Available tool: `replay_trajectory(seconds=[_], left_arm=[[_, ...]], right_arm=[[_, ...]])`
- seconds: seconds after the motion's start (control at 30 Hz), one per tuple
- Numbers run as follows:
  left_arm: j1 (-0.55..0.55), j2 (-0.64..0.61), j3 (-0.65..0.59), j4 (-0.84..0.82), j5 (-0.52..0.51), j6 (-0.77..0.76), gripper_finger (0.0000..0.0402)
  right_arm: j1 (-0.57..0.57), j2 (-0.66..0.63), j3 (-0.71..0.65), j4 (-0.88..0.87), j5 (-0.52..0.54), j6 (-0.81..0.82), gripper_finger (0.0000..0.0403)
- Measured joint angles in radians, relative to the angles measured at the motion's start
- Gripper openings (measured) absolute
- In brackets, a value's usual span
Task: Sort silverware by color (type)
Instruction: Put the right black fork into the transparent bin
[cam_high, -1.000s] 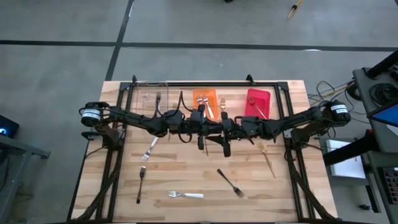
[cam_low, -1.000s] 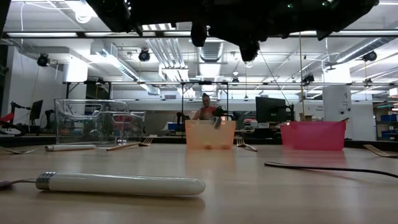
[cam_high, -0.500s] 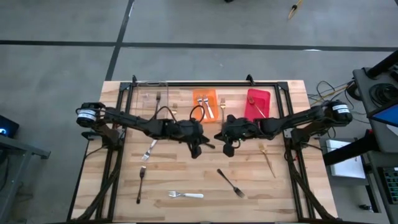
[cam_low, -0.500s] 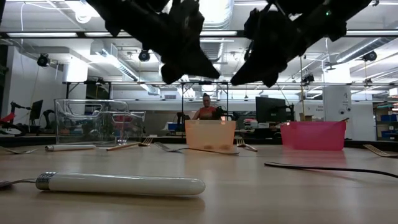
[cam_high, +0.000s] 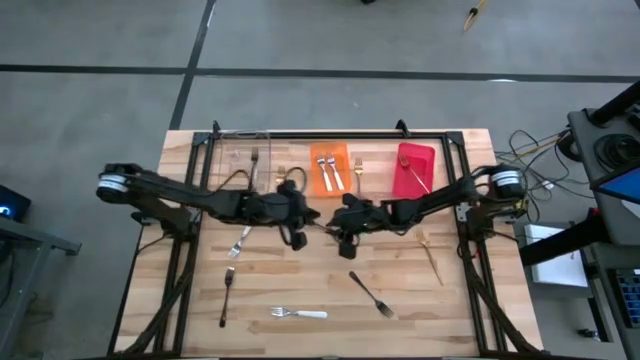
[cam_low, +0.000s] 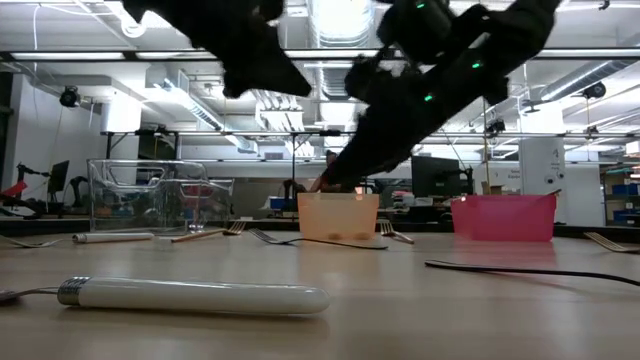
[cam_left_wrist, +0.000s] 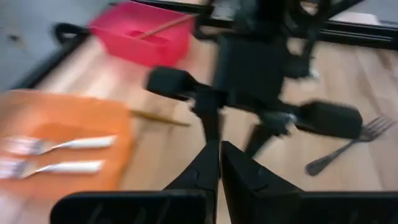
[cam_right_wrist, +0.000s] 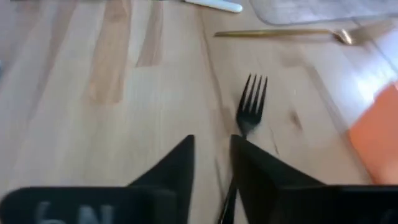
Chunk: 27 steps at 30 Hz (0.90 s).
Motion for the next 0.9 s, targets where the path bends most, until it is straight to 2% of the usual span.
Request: replay_trajectory(seconds=[0.17,0.33,0.6,0.73,0.9], left_arm=[[-0.005,-0.144,-0.116,0.052,-0.117,-0.002,0.0000],[-0.008,-0.247,-0.227,0.219,-0.121,0.011,0.0000],[-0.011,-0.321,-0.335,0.409,-0.119,0.051,0.0000],[-0.011,-0.319,-0.347,0.428,-0.118,0.053,0.0000],[-0.010,-0.301,-0.349,0.437,-0.121,0.055,0.0000]], right_arm=[[-0.003,0.113,0.131,-0.080,0.106,-0.030,0.0174],[-0.010,0.200,0.242,-0.212,0.108,-0.036,0.0199],[-0.012,0.277,0.299,-0.275,0.151,0.014,0.0174],[-0.014,0.286,0.293,-0.275,0.202,0.024,0.0153],[-0.017,0.314,0.291,-0.259,0.164,0.016,0.0106]])
